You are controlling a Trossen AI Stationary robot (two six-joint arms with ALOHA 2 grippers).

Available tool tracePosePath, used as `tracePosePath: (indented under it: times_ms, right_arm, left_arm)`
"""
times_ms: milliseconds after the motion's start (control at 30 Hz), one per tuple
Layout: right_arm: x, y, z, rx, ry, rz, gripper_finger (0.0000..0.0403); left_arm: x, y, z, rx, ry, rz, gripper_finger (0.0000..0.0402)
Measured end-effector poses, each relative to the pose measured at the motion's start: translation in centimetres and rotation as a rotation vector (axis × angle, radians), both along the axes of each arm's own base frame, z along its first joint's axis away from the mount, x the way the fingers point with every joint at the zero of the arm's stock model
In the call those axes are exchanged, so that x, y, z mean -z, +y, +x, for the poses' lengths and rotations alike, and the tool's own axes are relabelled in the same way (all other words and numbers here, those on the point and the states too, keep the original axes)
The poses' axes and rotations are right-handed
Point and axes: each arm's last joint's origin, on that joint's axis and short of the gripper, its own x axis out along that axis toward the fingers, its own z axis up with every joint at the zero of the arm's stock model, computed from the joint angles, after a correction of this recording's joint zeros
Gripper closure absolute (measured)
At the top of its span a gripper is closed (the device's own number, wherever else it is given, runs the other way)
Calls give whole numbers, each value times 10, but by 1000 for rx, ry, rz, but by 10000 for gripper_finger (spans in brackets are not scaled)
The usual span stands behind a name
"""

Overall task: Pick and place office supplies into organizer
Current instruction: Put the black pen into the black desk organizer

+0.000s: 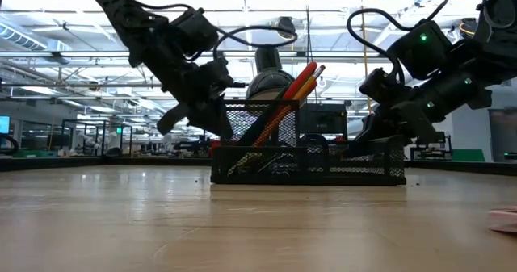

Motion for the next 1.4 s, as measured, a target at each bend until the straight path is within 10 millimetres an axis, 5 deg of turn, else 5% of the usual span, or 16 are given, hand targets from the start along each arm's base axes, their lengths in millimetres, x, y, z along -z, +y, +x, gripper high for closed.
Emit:
tracePosePath:
  times_ms: [267, 433, 700, 1000, 1400]
  right_arm:
    - [-2, -6, 0, 27, -25, 4, 367]
    - [-2, -9, 0, 43, -28, 4, 360]
    - [-4, -14, 0, 64, -53, 5, 354]
    - [-6, -23, -1, 104, -67, -2, 353]
    - [-5, -24, -2, 91, -57, 13, 353]
  left_arm:
    - [-5, 20, -2, 82, -78, 0, 259]
    - [12, 21, 2, 149, -22, 38, 227]
    - [45, 29, 19, 131, -24, 140, 248]
    - [46, 51, 41, 102, 41, 129, 278]
    - [51, 53, 47, 152, 45, 121, 286]
